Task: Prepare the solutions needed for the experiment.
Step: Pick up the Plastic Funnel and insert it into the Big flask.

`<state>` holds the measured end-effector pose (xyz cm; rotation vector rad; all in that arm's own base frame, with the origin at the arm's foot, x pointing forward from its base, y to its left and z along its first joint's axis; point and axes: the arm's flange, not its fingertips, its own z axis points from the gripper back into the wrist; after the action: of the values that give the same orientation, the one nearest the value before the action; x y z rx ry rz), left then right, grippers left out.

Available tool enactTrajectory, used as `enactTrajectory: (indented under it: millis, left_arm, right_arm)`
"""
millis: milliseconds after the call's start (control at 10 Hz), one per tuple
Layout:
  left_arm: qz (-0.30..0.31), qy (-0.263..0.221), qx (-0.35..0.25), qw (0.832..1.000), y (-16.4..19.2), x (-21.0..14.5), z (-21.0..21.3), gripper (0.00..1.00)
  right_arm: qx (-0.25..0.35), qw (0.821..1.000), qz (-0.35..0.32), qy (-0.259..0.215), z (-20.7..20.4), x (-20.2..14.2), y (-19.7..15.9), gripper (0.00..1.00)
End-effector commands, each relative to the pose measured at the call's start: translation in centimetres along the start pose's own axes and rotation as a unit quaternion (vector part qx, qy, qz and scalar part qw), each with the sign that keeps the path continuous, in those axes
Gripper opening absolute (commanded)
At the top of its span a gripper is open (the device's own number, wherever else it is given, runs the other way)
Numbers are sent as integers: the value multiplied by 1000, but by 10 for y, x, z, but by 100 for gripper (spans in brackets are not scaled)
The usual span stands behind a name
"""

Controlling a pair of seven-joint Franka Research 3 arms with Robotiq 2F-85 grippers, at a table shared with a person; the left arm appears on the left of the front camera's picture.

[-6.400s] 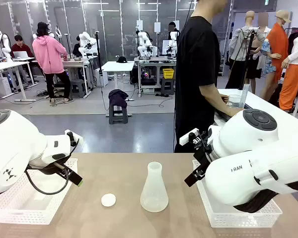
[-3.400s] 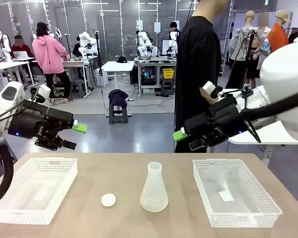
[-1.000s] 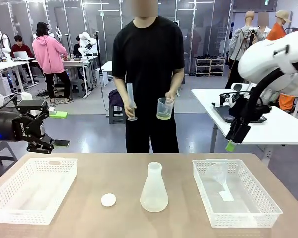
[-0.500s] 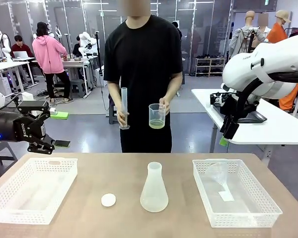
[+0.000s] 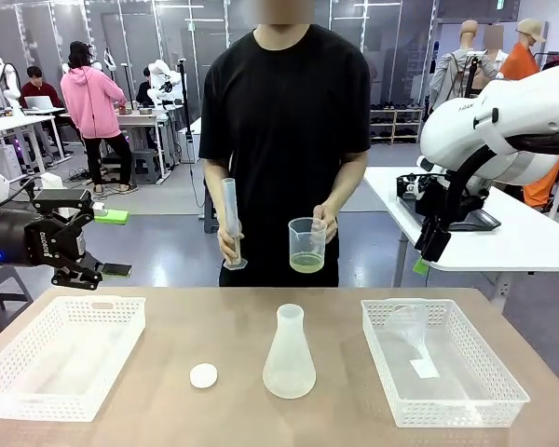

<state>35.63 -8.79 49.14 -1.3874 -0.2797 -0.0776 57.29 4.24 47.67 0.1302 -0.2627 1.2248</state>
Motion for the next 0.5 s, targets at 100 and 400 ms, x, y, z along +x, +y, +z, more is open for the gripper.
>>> enactTrajectory:
  millis: [100,400]
  left_arm:
    - [-3,-5,2,1000,-2,1,-1,100]
    - [-3,-5,2,1000,-2,1,-1,100]
  right_arm:
    - [-1,990,133,44,-17,-3,-9,100]
    - [39,978,195,62,-42,-14,-21,100]
